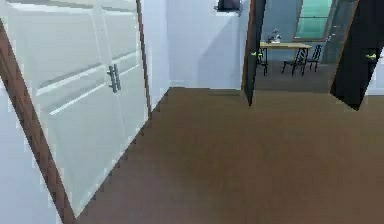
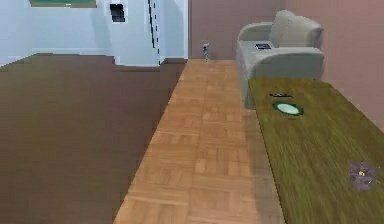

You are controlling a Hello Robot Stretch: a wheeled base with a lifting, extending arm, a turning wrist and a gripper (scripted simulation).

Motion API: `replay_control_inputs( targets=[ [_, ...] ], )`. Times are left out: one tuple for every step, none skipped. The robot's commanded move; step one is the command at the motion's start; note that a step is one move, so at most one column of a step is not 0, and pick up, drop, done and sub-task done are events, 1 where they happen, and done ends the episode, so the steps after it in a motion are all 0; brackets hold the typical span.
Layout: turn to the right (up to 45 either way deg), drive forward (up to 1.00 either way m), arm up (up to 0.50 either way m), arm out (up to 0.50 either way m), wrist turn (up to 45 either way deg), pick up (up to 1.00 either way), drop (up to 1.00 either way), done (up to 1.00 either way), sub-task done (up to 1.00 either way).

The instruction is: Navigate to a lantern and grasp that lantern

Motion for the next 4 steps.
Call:
replay_control_inputs(
  targets=[
    [45.0,0.0,0.0,0.0,0.0,0.0,0.0,0.0,0.0],
    [42.0,0.0,0.0,0.0,0.0,0.0,0.0,0.0,0.0],
    [0.0,0.1,0.0,0.0,0.0,0.0,0.0,0.0,0.0],
    [-30.0,0.0,0.0,0.0,0.0,0.0,0.0,0.0,0.0]
  ],
)
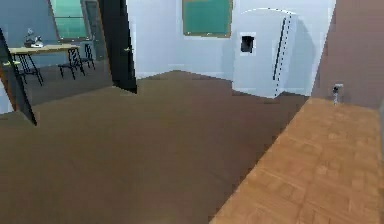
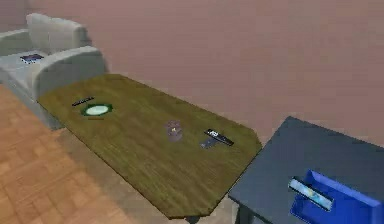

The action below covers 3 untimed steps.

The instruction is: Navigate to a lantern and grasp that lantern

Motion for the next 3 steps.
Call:
replay_control_inputs(
  targets=[
    [45.0,0.0,0.0,0.0,0.0,0.0,0.0,0.0,0.0],
    [18.0,0.0,0.0,0.0,0.0,0.0,0.0,0.0,0.0],
    [0.0,0.35,0.0,0.0,0.0,0.0,0.0,0.0,0.0]
  ],
)
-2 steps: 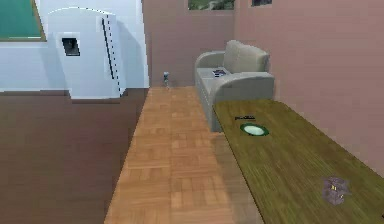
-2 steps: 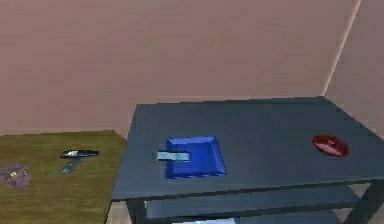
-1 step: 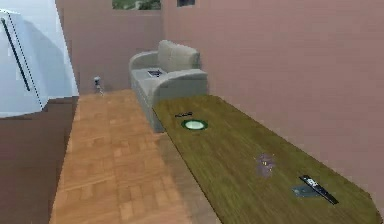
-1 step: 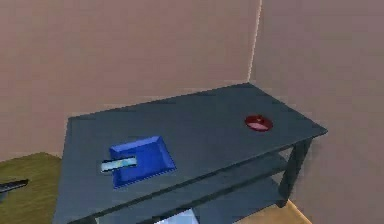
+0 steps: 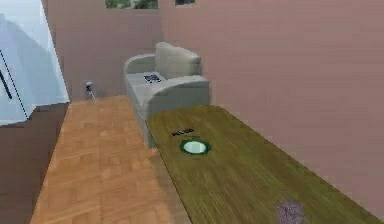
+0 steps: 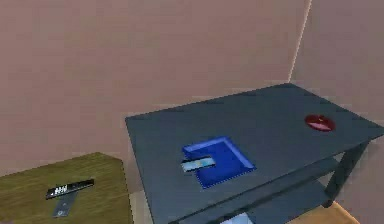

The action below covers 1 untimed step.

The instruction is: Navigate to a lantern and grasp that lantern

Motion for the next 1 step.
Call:
replay_control_inputs(
  targets=[
    [-45.0,0.0,0.0,0.0,0.0,0.0,0.0,0.0,0.0]
  ],
)
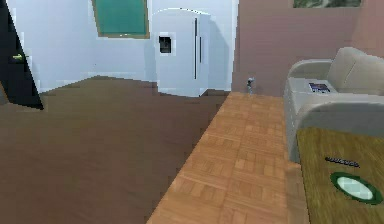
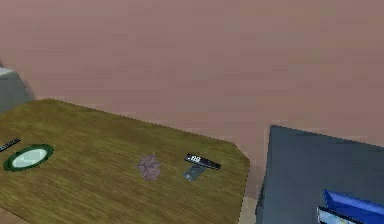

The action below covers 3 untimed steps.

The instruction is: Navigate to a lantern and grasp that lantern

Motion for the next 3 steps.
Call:
replay_control_inputs(
  targets=[
    [-9.0,0.0,0.0,0.0,0.0,0.0,0.0,0.0,0.0],
    [0.0,0.0,0.5,0.0,0.0,0.0,0.0,0.0,0.0],
    [0.0,0.0,0.24,0.0,0.0,0.0,0.0,0.0,0.0]
  ],
)
